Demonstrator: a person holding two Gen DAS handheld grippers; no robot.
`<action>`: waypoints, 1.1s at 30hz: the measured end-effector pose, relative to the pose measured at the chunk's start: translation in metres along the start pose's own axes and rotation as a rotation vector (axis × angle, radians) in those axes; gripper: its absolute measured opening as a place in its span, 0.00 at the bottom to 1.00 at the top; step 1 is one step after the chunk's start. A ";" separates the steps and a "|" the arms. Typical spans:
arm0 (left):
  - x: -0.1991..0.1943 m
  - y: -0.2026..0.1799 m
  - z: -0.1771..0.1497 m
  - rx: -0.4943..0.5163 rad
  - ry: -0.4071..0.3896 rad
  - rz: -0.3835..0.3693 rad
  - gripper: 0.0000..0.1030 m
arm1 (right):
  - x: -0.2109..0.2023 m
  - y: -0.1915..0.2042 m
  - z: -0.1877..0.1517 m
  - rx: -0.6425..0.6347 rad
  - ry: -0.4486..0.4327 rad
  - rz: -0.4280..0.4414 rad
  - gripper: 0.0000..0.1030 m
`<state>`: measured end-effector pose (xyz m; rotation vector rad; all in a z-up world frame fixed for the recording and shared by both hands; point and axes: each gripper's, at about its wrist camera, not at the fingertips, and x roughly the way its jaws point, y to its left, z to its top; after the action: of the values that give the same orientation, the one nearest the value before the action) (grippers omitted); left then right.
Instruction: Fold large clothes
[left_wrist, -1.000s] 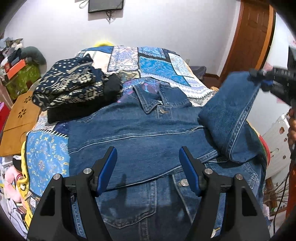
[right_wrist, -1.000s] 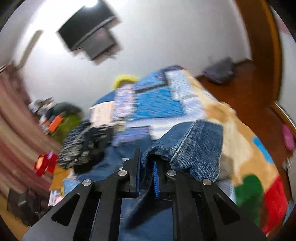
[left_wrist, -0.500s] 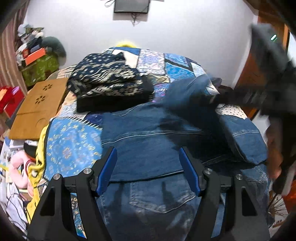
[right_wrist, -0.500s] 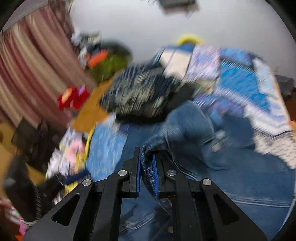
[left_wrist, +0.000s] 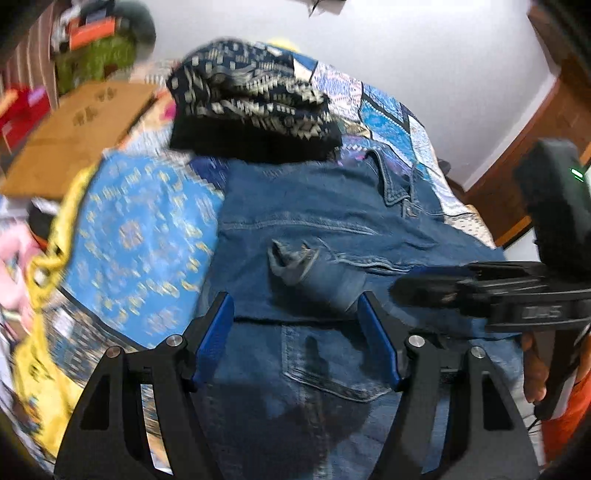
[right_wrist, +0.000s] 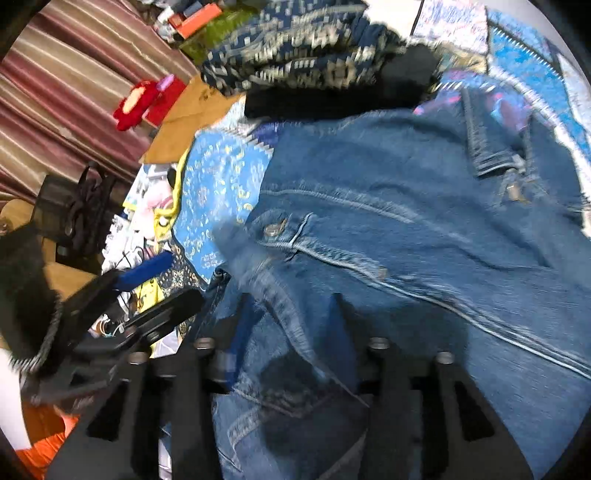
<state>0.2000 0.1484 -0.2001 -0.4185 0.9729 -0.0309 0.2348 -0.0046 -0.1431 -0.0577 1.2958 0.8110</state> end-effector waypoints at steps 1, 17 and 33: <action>0.004 0.001 -0.001 -0.019 0.016 -0.027 0.66 | -0.007 -0.001 -0.001 -0.003 -0.023 -0.009 0.44; 0.055 -0.015 0.006 -0.064 0.077 -0.004 0.36 | -0.133 -0.110 -0.077 0.228 -0.385 -0.305 0.58; -0.052 -0.100 0.108 0.256 -0.384 0.080 0.16 | -0.195 -0.180 -0.131 0.437 -0.514 -0.422 0.58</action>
<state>0.2731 0.1031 -0.0702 -0.1406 0.5952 -0.0024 0.2190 -0.2948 -0.0858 0.2097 0.8979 0.1492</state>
